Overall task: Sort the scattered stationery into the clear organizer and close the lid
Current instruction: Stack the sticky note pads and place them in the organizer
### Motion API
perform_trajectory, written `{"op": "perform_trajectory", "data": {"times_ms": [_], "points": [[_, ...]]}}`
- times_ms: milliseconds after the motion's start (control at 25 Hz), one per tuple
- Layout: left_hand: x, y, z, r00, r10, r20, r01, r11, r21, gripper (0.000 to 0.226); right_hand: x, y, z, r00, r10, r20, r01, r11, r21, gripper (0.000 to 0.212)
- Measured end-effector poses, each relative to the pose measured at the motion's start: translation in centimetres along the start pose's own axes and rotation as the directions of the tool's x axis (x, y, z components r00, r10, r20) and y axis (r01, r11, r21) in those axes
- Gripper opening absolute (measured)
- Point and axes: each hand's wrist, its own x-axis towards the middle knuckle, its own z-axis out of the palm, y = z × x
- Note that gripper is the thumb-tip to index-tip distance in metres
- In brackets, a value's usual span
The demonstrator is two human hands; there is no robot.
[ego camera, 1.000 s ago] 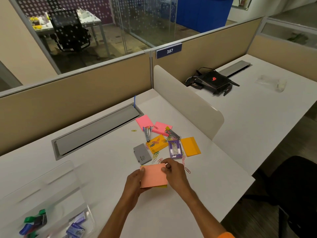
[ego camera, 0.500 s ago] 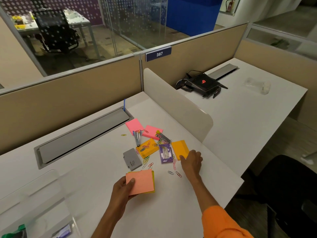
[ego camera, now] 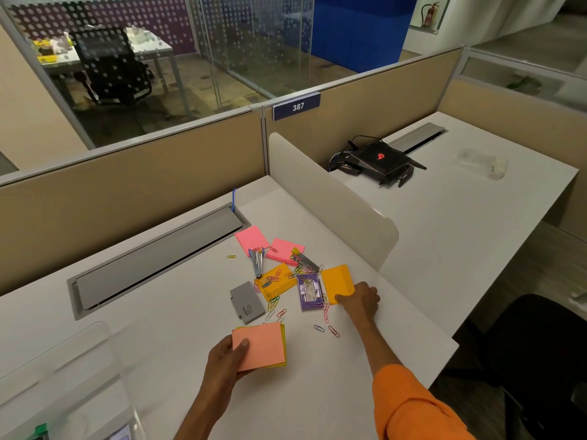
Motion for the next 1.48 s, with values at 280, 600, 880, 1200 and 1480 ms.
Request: {"op": "perform_trajectory", "data": {"times_ms": [280,600,880,1200,1480], "points": [[0.0,-0.1,-0.2,0.998,-0.055,-0.017,0.054,0.998,-0.035,0.023,-3.6,-1.1,-1.6,0.973,-0.152,-0.176,0.216,0.870,0.444,0.021],[-0.5,0.0,0.0,0.998,-0.063,-0.009,0.062,0.996,-0.066,0.034,-10.8,-2.9,-1.4,0.796,-0.540,0.272,0.352,0.779,0.518,0.023],[-1.5,1.1,0.2,0.995,-0.099,-0.032,0.092,0.977,-0.191,0.034,-14.3,-4.1,3.0,0.771,-0.547,0.326,0.452,0.831,0.325,0.028],[-2.4,0.8,-2.4,0.995,0.103,-0.003,-0.103,0.995,-0.019,0.041,-16.8,-5.4,4.3,0.734,-0.626,0.263,0.644,0.765,0.024,0.055],[-4.4,1.2,-5.4,0.981,0.184,-0.060,-0.186,0.982,-0.032,0.047,-19.6,-7.5,5.7,0.596,-0.628,0.500,0.746,0.664,-0.055,0.112]]}}
